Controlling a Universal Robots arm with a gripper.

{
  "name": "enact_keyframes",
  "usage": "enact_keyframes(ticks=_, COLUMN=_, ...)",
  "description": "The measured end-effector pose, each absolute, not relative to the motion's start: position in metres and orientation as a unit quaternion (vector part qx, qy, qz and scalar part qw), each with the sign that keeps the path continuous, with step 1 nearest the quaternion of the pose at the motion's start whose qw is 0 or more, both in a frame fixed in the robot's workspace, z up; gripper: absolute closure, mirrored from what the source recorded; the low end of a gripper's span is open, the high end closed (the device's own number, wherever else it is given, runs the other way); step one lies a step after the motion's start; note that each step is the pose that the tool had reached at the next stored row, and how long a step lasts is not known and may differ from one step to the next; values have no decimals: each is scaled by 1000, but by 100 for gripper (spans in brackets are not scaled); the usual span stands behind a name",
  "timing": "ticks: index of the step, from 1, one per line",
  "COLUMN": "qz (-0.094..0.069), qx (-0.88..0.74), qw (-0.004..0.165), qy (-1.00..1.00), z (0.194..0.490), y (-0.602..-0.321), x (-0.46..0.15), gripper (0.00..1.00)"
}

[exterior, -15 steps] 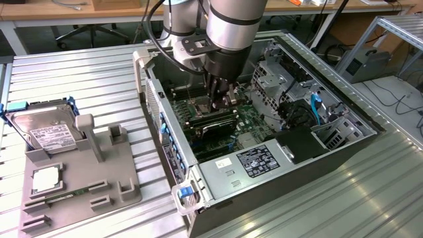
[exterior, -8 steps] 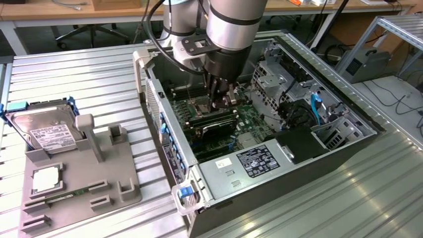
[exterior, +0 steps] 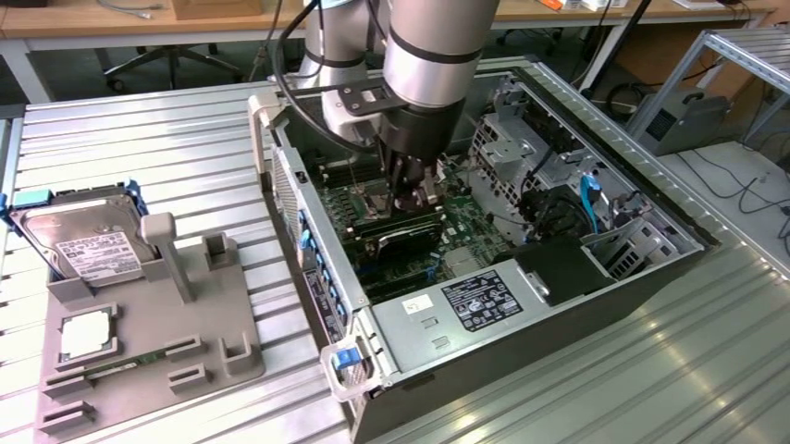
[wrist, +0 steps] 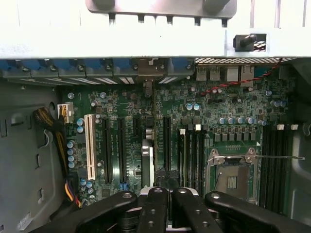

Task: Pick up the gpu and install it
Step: 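Press down on the gpu until it lock into place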

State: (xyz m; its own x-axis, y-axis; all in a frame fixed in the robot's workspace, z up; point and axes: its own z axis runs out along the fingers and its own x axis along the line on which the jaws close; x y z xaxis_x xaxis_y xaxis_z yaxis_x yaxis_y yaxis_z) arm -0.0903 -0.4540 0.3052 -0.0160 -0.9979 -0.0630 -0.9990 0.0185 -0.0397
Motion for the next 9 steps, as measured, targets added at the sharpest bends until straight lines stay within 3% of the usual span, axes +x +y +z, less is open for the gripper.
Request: enact_keyframes(ticks=9, qz=5, qx=-697, qw=34, qy=716, z=291, y=-454, x=-90, gripper=89)
